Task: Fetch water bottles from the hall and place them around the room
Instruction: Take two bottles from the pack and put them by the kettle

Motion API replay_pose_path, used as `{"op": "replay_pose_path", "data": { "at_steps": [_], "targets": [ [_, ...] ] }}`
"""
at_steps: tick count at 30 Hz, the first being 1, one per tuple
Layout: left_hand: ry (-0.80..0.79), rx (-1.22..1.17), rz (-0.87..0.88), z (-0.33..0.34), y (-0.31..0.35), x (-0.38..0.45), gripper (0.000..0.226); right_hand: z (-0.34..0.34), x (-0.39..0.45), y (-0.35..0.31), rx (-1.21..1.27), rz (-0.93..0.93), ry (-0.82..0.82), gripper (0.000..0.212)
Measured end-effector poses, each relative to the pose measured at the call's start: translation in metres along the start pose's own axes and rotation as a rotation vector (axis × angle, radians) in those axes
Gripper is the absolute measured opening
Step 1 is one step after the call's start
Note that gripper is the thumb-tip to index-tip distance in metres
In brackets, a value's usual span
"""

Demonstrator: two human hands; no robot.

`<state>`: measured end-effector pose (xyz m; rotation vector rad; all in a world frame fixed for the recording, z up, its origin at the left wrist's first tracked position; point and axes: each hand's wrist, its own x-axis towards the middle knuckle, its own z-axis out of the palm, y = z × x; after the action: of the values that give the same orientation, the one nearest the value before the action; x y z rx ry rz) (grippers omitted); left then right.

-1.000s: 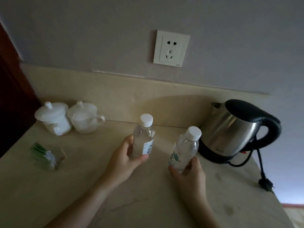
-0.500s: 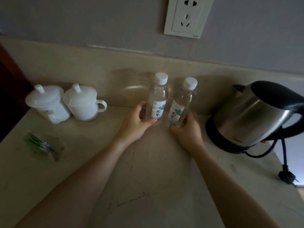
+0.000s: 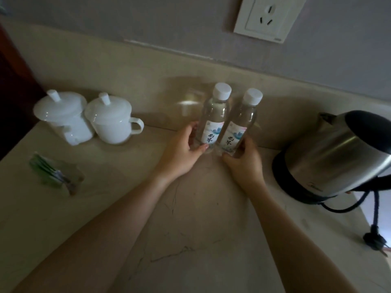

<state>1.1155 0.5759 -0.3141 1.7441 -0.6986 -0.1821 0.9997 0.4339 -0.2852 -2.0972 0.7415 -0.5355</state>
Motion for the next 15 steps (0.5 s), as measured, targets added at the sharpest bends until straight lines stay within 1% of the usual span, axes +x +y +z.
{"op": "replay_pose_path", "data": {
  "at_steps": [4, 11, 15],
  "targets": [
    [0.014, -0.004, 0.015, -0.0005, 0.0009, 0.0012, 0.057, -0.0018, 0.0004, -0.0031, -0.024, 0.002, 0.004, 0.046],
    [0.019, 0.029, 0.045, -0.0020, 0.0037, 0.0018, 0.054, -0.0008, 0.0015, -0.0037, -0.025, 0.000, 0.001, 0.048],
    [0.027, 0.053, 0.039, -0.0020, 0.0083, 0.0020, 0.052, -0.0014, 0.0024, -0.0042, -0.021, -0.037, -0.003, 0.045]
  ]
}}
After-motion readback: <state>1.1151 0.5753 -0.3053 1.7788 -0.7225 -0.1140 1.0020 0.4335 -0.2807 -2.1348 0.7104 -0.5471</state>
